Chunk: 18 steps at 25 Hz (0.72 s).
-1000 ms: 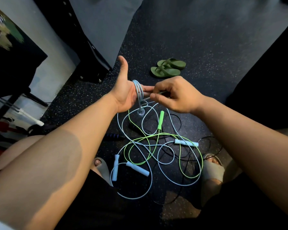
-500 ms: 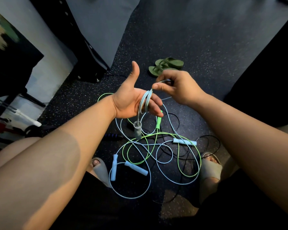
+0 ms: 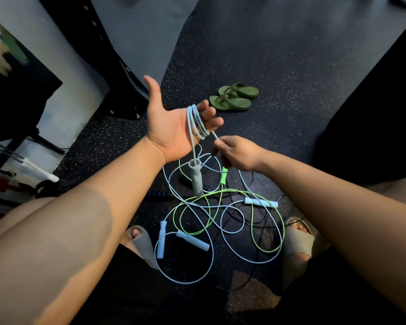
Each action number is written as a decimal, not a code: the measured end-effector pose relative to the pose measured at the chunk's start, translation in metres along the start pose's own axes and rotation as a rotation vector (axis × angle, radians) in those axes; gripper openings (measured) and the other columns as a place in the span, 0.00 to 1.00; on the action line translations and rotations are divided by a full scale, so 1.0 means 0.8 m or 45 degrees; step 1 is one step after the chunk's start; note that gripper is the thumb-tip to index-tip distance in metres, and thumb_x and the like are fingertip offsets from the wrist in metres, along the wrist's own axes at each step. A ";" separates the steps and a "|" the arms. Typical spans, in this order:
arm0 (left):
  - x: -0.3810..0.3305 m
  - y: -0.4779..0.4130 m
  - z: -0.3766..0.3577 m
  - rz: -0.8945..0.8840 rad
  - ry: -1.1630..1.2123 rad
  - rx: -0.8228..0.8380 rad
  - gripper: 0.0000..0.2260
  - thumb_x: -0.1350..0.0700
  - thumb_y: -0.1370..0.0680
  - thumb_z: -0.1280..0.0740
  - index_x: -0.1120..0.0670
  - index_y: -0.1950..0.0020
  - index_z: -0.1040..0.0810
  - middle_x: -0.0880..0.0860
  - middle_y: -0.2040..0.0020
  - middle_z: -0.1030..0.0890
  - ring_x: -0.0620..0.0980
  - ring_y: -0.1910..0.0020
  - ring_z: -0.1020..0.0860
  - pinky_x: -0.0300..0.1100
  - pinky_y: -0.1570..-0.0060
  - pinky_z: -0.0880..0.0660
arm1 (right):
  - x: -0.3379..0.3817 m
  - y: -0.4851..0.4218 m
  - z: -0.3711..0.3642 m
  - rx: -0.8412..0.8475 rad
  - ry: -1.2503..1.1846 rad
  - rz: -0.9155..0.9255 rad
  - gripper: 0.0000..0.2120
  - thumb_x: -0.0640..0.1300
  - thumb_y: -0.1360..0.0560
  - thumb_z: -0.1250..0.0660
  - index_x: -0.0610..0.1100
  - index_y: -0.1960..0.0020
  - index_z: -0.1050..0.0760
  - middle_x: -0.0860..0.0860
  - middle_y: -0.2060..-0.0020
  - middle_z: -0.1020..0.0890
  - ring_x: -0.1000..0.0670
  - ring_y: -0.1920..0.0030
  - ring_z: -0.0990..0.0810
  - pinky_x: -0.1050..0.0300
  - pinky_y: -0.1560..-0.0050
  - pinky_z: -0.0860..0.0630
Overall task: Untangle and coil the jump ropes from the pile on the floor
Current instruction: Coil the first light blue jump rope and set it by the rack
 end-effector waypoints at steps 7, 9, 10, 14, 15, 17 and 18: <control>-0.016 -0.013 0.025 -0.293 -0.023 -0.342 0.54 0.20 0.30 0.55 0.69 0.35 0.31 0.64 0.49 0.17 0.62 0.43 0.18 0.59 0.35 0.25 | 0.025 0.013 -0.009 0.142 0.465 0.290 0.10 0.48 0.17 0.40 0.44 0.48 0.23 0.52 0.65 0.22 0.50 0.63 0.24 0.54 0.59 0.28; -0.013 -0.014 0.033 -0.270 -0.286 -0.469 0.53 0.22 0.27 0.59 0.69 0.31 0.32 0.65 0.46 0.17 0.61 0.44 0.17 0.59 0.33 0.26 | 0.039 0.018 -0.001 0.070 0.505 0.418 0.12 0.50 0.17 0.40 0.44 0.54 0.24 0.55 0.68 0.26 0.53 0.66 0.27 0.54 0.61 0.32; -0.010 -0.014 0.037 -0.236 -0.429 -0.514 0.53 0.23 0.27 0.62 0.68 0.30 0.33 0.66 0.43 0.18 0.62 0.43 0.17 0.58 0.31 0.28 | 0.045 0.020 0.004 0.027 0.506 0.462 0.12 0.50 0.17 0.39 0.46 0.56 0.26 0.56 0.70 0.27 0.54 0.68 0.28 0.55 0.63 0.35; 0.010 -0.016 0.041 0.058 -0.851 -0.432 0.54 0.22 0.30 0.66 0.65 0.36 0.26 0.64 0.46 0.15 0.58 0.46 0.15 0.58 0.26 0.36 | 0.053 0.023 0.022 -0.185 0.523 0.541 0.13 0.55 0.19 0.38 0.47 0.49 0.19 0.50 0.62 0.16 0.47 0.62 0.20 0.53 0.61 0.26; 0.016 -0.015 0.037 0.147 -0.929 -0.333 0.56 0.21 0.31 0.67 0.64 0.39 0.22 0.64 0.49 0.15 0.57 0.47 0.15 0.56 0.26 0.36 | 0.053 0.023 0.026 -0.225 0.509 0.542 0.14 0.57 0.20 0.38 0.49 0.48 0.19 0.50 0.60 0.15 0.46 0.60 0.19 0.51 0.60 0.23; 0.028 -0.012 0.026 0.305 -1.043 -0.112 0.55 0.22 0.32 0.71 0.59 0.53 0.15 0.64 0.52 0.16 0.58 0.48 0.17 0.50 0.33 0.31 | 0.050 0.023 0.032 -0.263 0.485 0.528 0.15 0.60 0.21 0.37 0.50 0.51 0.20 0.53 0.63 0.17 0.48 0.62 0.20 0.49 0.60 0.22; 0.034 -0.010 0.023 0.364 -1.069 -0.048 0.55 0.23 0.31 0.72 0.57 0.57 0.14 0.64 0.52 0.16 0.59 0.48 0.17 0.49 0.35 0.29 | 0.049 0.022 0.036 -0.279 0.471 0.528 0.15 0.61 0.22 0.36 0.50 0.53 0.20 0.55 0.65 0.20 0.51 0.64 0.22 0.50 0.61 0.23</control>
Point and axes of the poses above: each hand's wrist, its own y-axis away from the middle knuckle, its own z-axis out of the back of the hand, x = y × z, the point moved 3 cm from there along -y, towards the middle knuckle
